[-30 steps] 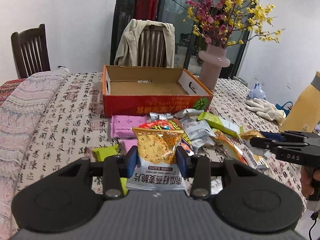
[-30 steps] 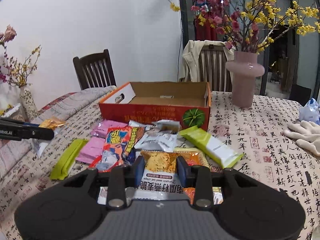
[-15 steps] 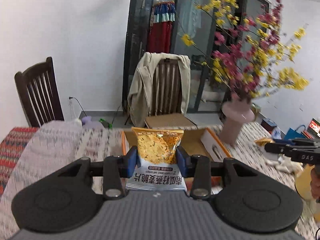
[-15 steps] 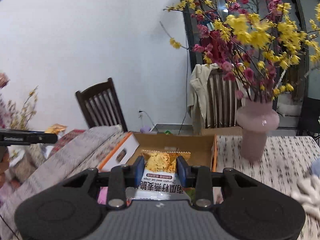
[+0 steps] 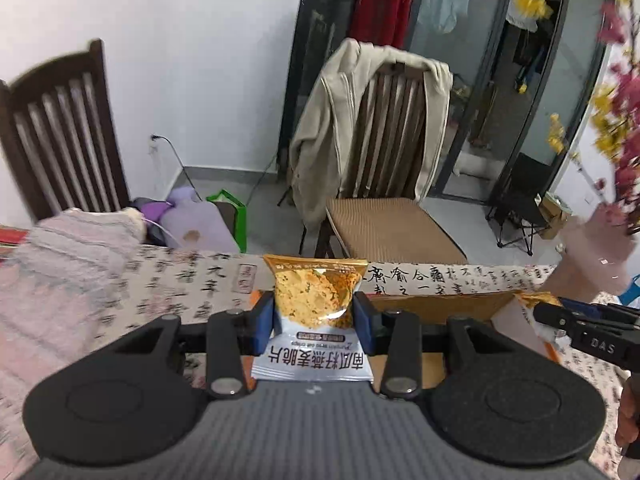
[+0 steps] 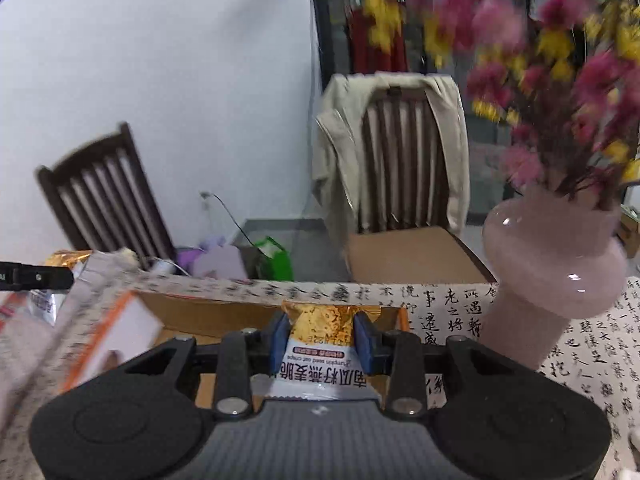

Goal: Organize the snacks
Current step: 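Lower the packet into the box and open the left tool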

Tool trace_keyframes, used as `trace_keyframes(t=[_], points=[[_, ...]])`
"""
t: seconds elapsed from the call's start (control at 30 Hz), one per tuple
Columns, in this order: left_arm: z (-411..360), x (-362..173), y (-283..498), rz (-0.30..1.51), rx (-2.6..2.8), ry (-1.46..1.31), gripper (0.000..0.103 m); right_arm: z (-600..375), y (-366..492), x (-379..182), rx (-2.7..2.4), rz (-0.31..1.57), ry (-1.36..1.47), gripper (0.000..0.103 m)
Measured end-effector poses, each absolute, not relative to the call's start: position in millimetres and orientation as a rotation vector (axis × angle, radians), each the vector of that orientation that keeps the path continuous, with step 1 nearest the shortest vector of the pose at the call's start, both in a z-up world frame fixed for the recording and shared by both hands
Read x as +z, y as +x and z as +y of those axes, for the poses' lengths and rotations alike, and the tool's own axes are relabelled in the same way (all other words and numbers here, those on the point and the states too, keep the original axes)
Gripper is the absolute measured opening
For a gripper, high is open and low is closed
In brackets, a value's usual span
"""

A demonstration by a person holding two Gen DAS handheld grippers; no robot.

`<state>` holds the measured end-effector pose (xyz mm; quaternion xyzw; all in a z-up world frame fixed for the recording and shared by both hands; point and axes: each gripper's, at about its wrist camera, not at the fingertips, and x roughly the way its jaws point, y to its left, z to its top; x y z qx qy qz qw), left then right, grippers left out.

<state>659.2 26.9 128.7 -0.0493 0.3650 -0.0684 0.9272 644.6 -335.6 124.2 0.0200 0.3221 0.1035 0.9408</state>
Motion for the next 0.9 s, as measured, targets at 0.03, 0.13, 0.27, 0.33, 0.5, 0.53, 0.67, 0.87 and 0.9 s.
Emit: trace_keyframes(t=[0.03,0.13,0.27,0.33,0.5,0.53,0.67,0.87,0.9], points=[[24,117,669,0.76,-0.15,-0.107,0.041,-338,658,114,0.198,0.677,0.043,0.034],[15,86,686,0.795,-0.161,-0.105,0.041,-338,688,86,0.167,0.719,0.027,0.034],[7,53,699,0.844,-0.146,-0.049,0.042,-333,711,56,0.149,0.772,-0.013,0.034],[5,44,706,0.86,-0.13,-0.031,0.044,-329,716,45,0.153,0.787,-0.06,0.031],[3,54,699,0.817,-0.138,-0.017,0.062,-320,720,41,0.14,0.785,-0.132,0.045],[4,58,697,0.81,-0.134,-0.013,0.065,-319,718,43,0.139,0.779,-0.135,0.053],[9,79,684,0.801,-0.127,-0.017,0.072,-317,702,58,0.152,0.756,-0.125,0.06],[25,121,638,0.767,-0.095,-0.053,0.091,-320,666,93,0.169,0.71,-0.134,0.072],[27,128,629,0.759,-0.093,-0.057,0.093,-320,658,99,0.166,0.699,-0.141,0.074]])
